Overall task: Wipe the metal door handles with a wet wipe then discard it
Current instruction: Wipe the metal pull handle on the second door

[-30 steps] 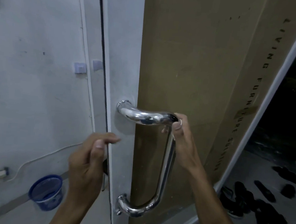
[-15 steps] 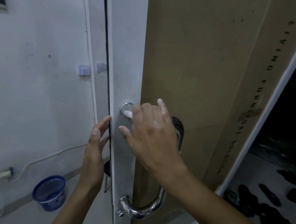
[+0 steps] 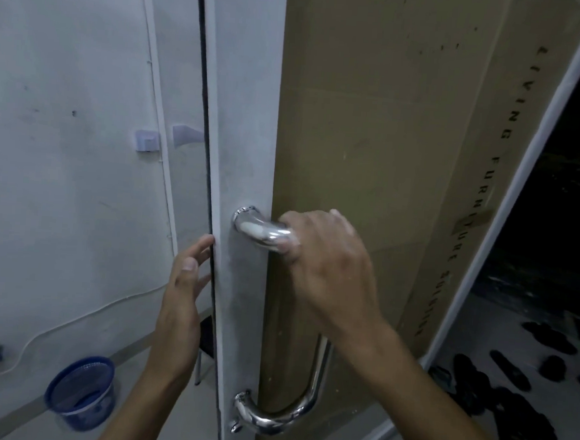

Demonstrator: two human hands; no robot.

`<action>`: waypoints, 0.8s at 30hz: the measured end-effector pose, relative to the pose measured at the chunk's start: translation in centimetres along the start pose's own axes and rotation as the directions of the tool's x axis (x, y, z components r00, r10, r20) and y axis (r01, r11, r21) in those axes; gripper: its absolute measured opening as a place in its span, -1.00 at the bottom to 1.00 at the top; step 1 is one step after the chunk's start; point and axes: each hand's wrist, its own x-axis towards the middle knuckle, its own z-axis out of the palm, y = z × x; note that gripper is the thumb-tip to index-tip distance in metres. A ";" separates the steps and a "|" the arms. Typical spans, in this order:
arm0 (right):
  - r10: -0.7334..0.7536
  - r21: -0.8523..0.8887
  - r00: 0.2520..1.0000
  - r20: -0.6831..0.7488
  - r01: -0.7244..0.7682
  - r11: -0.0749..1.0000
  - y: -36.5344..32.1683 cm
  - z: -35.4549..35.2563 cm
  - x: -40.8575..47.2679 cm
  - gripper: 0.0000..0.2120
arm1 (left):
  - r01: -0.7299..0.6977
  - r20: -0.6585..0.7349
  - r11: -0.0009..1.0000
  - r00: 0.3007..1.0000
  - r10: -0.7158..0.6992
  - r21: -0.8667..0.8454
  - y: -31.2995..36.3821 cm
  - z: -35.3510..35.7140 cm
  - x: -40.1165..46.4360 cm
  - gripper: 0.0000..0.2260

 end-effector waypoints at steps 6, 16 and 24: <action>0.315 0.607 0.945 0.086 -0.300 0.735 3.2 0.8 -1.5 -0.61 | 0.018 0.035 1.000 0.999 -0.018 0.017 0.4 -0.3 0.1 -0.50; 0.796 0.665 0.596 -0.104 -0.554 0.502 0.7 0.9 -8.5 -0.71 | 0.075 0.042 0.989 0.996 -0.081 0.129 0.3 -4.3 -0.6 -0.59; 0.432 0.833 0.894 0.117 -0.325 0.448 -10.0 1.0 -3.8 -0.70 | -0.070 0.035 0.943 0.997 0.062 0.324 1.1 -11.6 -0.3 -0.74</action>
